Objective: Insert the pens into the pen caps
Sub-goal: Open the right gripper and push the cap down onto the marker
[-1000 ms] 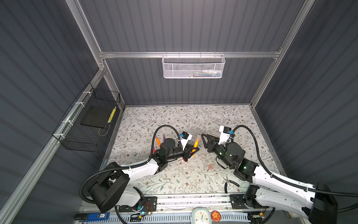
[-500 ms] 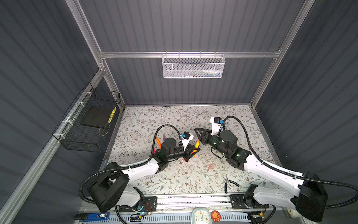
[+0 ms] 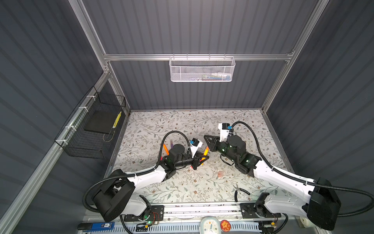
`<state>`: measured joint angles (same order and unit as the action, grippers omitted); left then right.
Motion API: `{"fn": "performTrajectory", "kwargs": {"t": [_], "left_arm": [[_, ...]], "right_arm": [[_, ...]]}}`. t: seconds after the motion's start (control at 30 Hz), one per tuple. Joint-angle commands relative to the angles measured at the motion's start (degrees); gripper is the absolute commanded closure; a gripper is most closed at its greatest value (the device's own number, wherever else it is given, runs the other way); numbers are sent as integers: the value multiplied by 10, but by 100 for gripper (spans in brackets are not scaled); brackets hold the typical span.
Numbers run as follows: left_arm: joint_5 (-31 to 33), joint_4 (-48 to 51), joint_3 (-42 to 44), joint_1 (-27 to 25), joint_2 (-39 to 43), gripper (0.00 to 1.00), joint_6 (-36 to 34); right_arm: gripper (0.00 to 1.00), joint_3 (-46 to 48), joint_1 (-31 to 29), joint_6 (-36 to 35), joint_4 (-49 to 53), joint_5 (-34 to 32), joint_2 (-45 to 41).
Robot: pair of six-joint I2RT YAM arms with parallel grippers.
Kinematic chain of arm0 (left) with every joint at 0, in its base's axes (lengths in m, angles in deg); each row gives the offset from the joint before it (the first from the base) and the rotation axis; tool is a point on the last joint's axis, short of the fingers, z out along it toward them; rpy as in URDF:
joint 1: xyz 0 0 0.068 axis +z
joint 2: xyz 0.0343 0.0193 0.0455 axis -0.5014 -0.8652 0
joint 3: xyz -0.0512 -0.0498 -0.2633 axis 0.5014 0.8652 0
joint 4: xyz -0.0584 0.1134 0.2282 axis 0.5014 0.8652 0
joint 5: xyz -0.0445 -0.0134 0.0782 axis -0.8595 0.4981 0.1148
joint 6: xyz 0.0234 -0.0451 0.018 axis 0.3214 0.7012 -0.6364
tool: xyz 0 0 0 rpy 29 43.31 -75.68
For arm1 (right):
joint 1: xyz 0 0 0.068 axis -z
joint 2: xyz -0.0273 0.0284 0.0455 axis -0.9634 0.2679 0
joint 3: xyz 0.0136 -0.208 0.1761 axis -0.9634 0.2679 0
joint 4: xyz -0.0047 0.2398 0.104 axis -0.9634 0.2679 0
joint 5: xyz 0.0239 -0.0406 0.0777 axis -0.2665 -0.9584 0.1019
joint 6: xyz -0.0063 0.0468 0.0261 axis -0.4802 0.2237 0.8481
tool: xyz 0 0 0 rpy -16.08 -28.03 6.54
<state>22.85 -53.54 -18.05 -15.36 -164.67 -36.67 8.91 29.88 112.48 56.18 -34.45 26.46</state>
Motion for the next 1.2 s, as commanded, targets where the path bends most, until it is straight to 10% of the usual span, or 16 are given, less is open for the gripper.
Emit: {"fn": "performTrajectory", "kwargs": {"t": [0.0, 0.73, 1.17], "left_arm": [[-7, -14, -14, -3, 7, 100, -13], [-40, -68, 1, 11, 11, 100, 42], [-116, -142, -3, 53, -4, 100, 130]], "right_arm": [[71, -11, -4, -15, 37, 5, -6], [100, 25, -13, -46, 3, 89, 3], [100, 136, -45, -71, -127, 176, -38]]}}
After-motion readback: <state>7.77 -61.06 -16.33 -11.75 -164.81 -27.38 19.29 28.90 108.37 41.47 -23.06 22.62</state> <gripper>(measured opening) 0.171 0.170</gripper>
